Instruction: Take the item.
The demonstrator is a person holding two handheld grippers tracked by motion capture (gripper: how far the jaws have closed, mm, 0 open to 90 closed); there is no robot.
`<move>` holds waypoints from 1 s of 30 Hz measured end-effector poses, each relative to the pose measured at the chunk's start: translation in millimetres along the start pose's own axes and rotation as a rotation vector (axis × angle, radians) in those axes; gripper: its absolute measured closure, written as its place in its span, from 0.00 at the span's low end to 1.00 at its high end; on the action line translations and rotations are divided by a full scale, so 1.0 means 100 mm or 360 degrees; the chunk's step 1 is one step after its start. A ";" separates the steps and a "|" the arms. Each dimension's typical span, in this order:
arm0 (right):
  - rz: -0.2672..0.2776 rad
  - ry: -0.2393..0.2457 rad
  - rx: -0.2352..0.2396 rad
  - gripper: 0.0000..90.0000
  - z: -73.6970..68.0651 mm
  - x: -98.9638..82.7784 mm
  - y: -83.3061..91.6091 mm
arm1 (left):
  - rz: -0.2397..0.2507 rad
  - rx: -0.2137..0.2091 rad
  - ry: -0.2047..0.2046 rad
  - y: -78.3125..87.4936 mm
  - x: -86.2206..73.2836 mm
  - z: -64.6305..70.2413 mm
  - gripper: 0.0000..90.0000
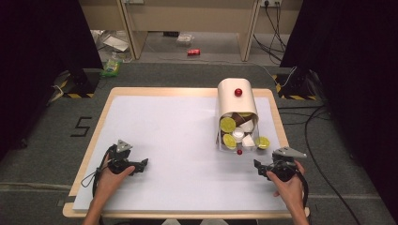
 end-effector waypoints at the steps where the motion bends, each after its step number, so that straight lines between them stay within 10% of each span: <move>1: -0.0004 0.0007 0.0006 0.20 -0.01 -0.01 0.00 | 0.0000 0.0000 0.0000 0.00 0.00 0.00 0.00; 30: -0.0044 0.0058 0.0045 0.20 -0.17 -0.25 0.14 | 0.0000 0.0001 0.0000 0.00 0.00 0.00 0.00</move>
Point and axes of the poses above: each handheld gripper's, and its own axes: y roughly backward along the jaws, x roughly out of its top, z roughly to its right, the point moved 2 cm from there along -y, roughly forward along the jaws, and after that the axes turned 7 degrees about x, right-handed, at the moved point
